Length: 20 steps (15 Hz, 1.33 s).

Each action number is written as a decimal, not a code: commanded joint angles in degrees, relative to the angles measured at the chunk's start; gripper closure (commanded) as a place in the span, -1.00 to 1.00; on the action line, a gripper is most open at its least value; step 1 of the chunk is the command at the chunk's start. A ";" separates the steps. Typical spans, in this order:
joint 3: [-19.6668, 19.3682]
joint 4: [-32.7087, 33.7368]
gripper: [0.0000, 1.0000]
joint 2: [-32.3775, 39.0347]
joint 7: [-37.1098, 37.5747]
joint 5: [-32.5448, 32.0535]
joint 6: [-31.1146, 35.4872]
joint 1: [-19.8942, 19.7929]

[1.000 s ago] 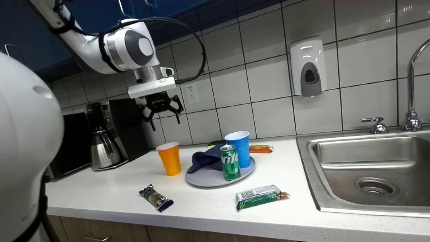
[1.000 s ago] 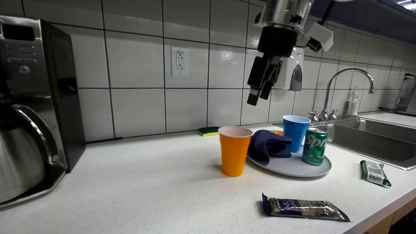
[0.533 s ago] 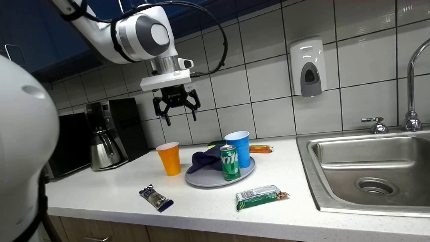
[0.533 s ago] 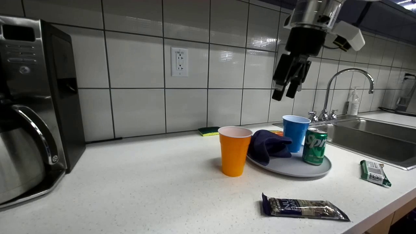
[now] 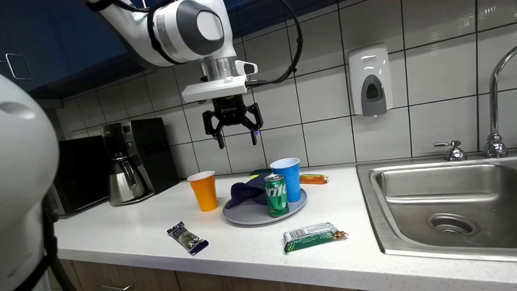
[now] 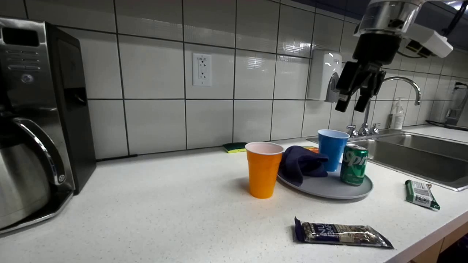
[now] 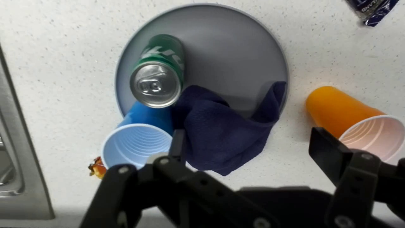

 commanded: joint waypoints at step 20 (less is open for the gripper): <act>-0.59 0.70 -1.00 8.12 6.53 -4.44 1.85 -4.76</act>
